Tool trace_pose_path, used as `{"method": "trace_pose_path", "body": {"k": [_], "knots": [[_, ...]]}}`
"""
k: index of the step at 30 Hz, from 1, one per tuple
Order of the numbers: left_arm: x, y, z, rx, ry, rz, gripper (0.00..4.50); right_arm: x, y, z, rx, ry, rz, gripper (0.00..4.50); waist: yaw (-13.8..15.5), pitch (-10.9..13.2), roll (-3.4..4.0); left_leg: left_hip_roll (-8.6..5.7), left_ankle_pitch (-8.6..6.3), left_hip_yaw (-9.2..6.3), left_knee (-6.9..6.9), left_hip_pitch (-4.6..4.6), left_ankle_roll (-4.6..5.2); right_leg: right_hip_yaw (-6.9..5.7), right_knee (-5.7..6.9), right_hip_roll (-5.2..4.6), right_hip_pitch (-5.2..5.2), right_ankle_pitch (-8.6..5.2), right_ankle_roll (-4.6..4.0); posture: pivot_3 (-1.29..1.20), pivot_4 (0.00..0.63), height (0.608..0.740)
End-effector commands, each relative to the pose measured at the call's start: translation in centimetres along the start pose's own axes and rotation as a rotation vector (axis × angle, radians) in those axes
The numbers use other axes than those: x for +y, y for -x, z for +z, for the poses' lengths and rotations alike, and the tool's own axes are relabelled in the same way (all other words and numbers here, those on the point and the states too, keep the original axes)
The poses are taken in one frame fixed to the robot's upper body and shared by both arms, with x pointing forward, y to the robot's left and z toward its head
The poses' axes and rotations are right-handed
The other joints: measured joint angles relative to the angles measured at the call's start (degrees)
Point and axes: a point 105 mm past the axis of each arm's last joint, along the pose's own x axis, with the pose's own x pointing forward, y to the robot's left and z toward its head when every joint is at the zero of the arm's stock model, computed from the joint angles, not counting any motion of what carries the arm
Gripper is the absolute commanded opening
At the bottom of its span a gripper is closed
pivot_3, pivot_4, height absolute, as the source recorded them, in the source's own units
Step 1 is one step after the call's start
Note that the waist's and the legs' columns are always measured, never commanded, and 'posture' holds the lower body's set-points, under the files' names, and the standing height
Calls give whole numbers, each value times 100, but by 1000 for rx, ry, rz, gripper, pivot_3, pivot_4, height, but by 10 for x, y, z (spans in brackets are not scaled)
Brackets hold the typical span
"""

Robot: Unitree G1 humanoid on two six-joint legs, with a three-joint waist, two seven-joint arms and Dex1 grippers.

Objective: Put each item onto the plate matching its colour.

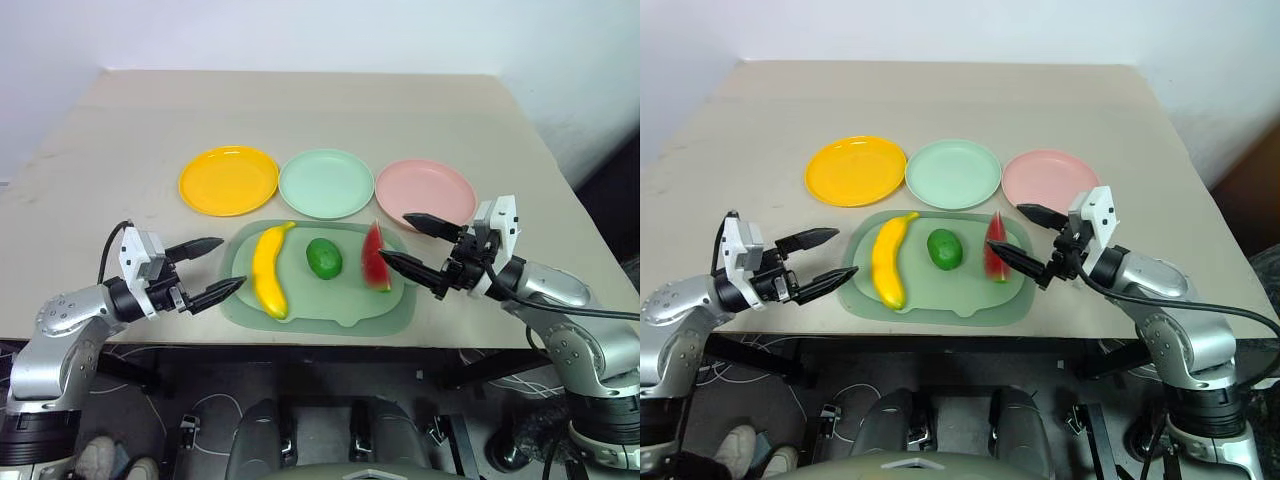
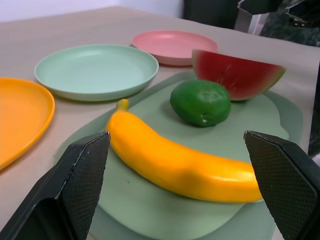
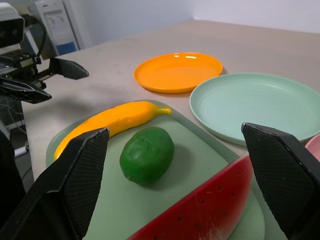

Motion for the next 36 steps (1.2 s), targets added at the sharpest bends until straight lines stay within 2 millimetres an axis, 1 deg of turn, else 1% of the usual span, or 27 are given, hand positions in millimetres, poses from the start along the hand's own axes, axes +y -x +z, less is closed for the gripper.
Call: {"method": "trace_pose_path", "body": {"k": [1, 4, 7, 11, 15, 19, 22, 25, 30, 32, 34, 36], "knots": [[-4, 1, 16, -39, -31, 1, 4492, 4, -3, 12, -14, 29, 41, 4500, -1, 0, 0, 0, 0, 0, 0, 0, 0, 0, 0, 0, 0, 0, 0, 0, 150, 695], [-4, 0, 14, -29, -34, 6, 4492, 2, -6, 4, 44, -2, 23, 4500, 14, 0, 0, 0, 0, -1, 0, 0, 0, -1, 0, 0, 2, 0, 0, 0, 150, 695], [-5, -1, 15, -30, -33, 4, 4492, 3, -7, 0, 100, -49, 10, 4500, 9, 0, 0, -1, -1, -1, 0, 0, 1, 0, -1, -2, 1, 0, 0, 0, 150, 695], [-6, -6, 17, -41, -37, -6, 4492, 3, -9, 3, 164, -116, 1, 4500, 0, 0, 0, 0, -1, -1, 0, -1, 1, 0, 0, -2, -1, 0, -1, 0, 150, 695], [-6, -10, 16, -42, -42, -15, 4492, -1, -11, -1, 264, -230, -26, 4500, 1, 0, 0, 0, -1, -1, 0, -1, 2, 0, -1, -2, -1, 0, -2, 0, 150, 695], [-14, -19, 18, -49, -38, -45, 4492, -5, -8, -3, 339, -309, -33, 4500, 11, 0, 0, 0, -2, 0, -1, -2, 3, 0, -1, -3, -2, 0, -2, 0, 150, 695], [-13, -21, 19, -49, -39, -55, 4492, -9, -12, -11, 396, -340, -80, 4500, 2, 0, 0, -1, -2, 0, -1, -3, 4, -1, -2, -4, -2, 1, -2, 0, 150, 695], [-7, -19, 19, -44, -43, -59, 4492, -16, -22, -22, 436, -394, -161, 4500, -8, -2, 1, 0, -2, 1, -2, -3, 3, -1, 0, -2, -4, 1, -2, 0, 150, 695], [-9, -28, 17, -47, -44, -82, 4492, -18, -29, -24, 468, -421, -196, 4500, -2, -2, 3, -2, -1, 5, -5, -7, 2, 0, -3, -2, -7, 1, -1, 0, 150, 695], [-9, -31, 17, -51, -45, -85, 4492, -22, -32, -27, 485, -429, -228, 4500, -3, -3, 2, -3, -1, 5, -5, -7, 3, 0, -4, -2, -7, 1, -1, 0, 150, 695], [-9, -34, 17, -55, -48, -85, 4492, -27, -34, -34, 536, -425, -272, 4500, -7, -2, 2, -2, -1, 5, -5, -6, 2, 0, -2, -2, -7, 2, -1, 0, 150, 695], [-8, -35, 17, -57, -51, -85, 4492, -28, -35, -39, 575, -407, -287, 4500, -11, -3, 3, -2, -1, 6, -5, -6, 2, 0, -1, -2, -8, 1, -1, 0, 150, 695]]}}
